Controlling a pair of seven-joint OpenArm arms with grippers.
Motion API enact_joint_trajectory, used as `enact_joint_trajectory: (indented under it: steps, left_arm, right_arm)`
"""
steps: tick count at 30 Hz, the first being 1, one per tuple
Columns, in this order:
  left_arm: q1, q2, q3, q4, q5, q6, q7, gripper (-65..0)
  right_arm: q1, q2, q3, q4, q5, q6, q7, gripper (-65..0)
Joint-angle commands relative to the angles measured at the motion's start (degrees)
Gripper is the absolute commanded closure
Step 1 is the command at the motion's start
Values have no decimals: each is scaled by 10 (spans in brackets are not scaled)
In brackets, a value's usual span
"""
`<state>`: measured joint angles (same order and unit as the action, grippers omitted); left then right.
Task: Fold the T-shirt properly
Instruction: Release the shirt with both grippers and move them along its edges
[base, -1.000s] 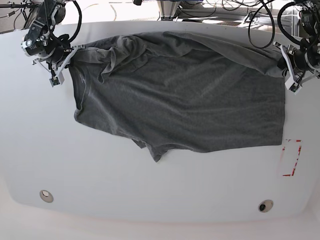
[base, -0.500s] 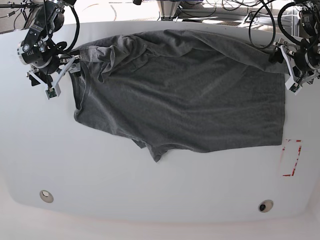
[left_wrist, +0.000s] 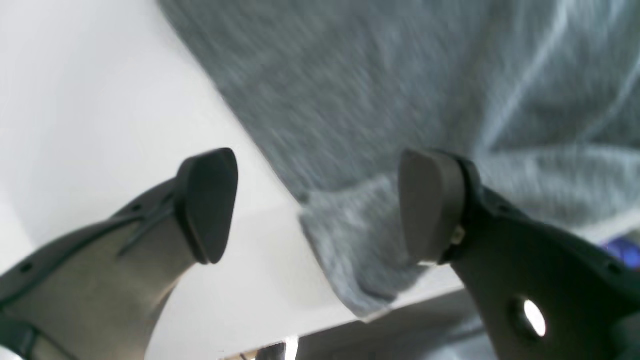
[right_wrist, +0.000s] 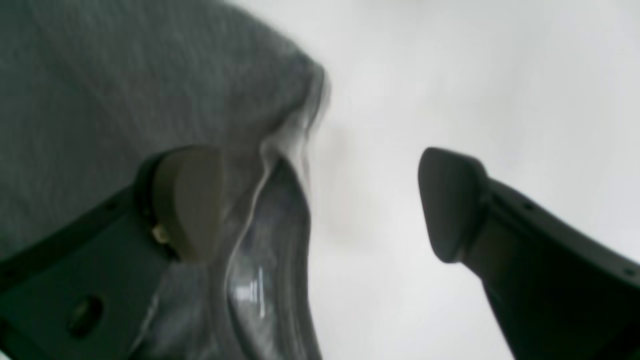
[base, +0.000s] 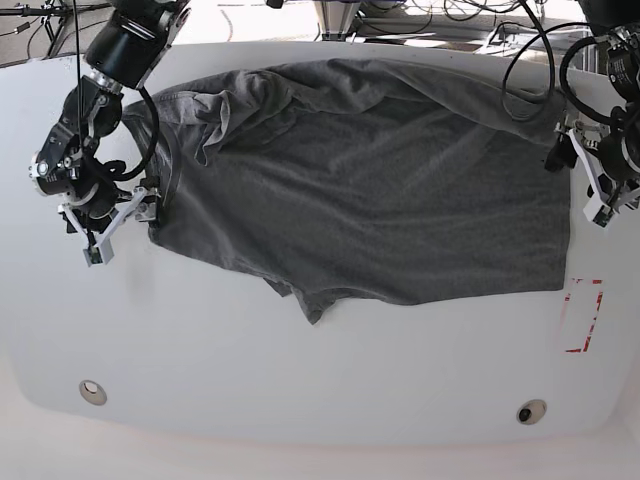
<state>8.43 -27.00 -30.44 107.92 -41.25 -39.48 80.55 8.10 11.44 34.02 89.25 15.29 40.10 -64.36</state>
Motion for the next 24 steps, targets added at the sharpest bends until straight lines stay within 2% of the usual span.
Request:
enact_joint_trajectory:
  steps: [1,6,10,16,20,24]
  left_arm:
    - [-24,-11,-14,10,-5,0,-6,-465]
    - [-79,-11,-19,7,-4,0,-6,-465]
    - [-118,-11,-20,7,1,4,-6,-465]
    - [-166,-10,-33,3,7,5,-6,-465]
    - [-207,6,-44,-33,43,5,-6,-465]
    - [-239,9,-54,-85,88,1,-6,-465]
  right_arm:
    - [36,11,0,-38,8,-1,30,-575]
    - [68,14,-5,-129,8,-1,81,-575]
    - [79,36,-39,-184,8,-1,115,-575]
    - [82,31,-59,-198,9,-1,118,-575]
    - [82,9,-59,-198,8,-1,115,-574]
    - [81,4,-59,-198,8,-1,115,-563]
